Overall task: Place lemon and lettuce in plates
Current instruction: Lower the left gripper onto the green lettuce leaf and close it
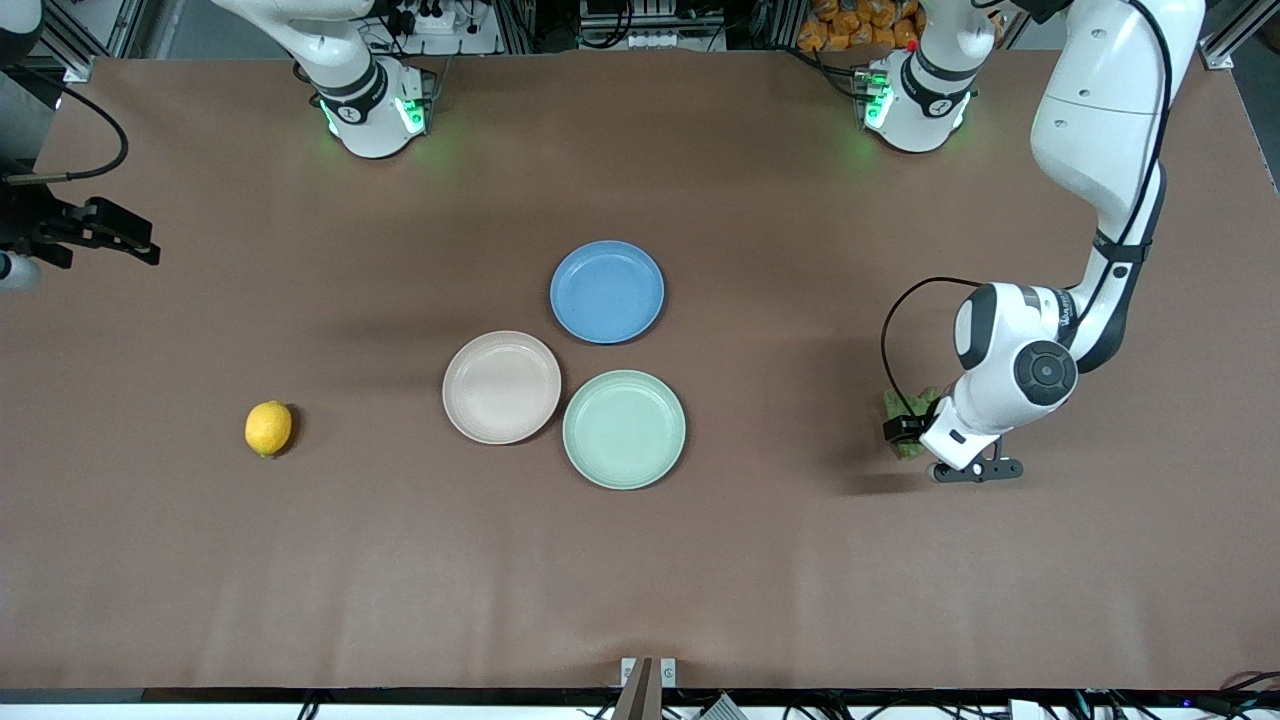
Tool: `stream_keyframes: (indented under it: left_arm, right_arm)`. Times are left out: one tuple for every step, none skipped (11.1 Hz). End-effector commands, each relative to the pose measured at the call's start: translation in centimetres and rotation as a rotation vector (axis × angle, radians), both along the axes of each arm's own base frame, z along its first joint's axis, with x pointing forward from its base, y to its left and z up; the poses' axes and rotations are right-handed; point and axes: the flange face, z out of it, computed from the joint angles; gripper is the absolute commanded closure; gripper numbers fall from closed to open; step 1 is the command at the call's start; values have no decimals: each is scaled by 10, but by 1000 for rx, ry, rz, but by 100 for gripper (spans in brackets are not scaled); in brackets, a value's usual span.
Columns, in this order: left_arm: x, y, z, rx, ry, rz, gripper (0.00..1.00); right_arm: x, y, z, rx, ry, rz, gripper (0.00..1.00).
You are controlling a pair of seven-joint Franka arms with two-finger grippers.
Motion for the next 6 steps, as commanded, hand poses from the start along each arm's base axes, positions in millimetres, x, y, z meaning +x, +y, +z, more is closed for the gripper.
stream_keyframes:
  left_arm:
    - [0, -2, -4, -11, -22, 20, 0]
    - [0, -2, -5, -12, -20, 31, 2]
    - [0, -1, -5, -12, -20, 43, 24]
    - [0, -2, -5, -12, -20, 43, 41]
    - [-1, -2, -7, -12, -17, 46, 59]
    - [-1, -2, -9, -11, -16, 46, 74]
  right_arm:
    - [4, -14, -15, 5, 33, -1, 0]
    - [4, -24, -17, 6, 36, -16, 0]
    - [10, -29, -26, 9, 48, -22, 0]
    - [18, -35, -44, 12, 69, -31, 0]
    - [24, -35, -56, 16, 89, -30, 0]
    - [31, -39, -68, 17, 93, -34, 0]
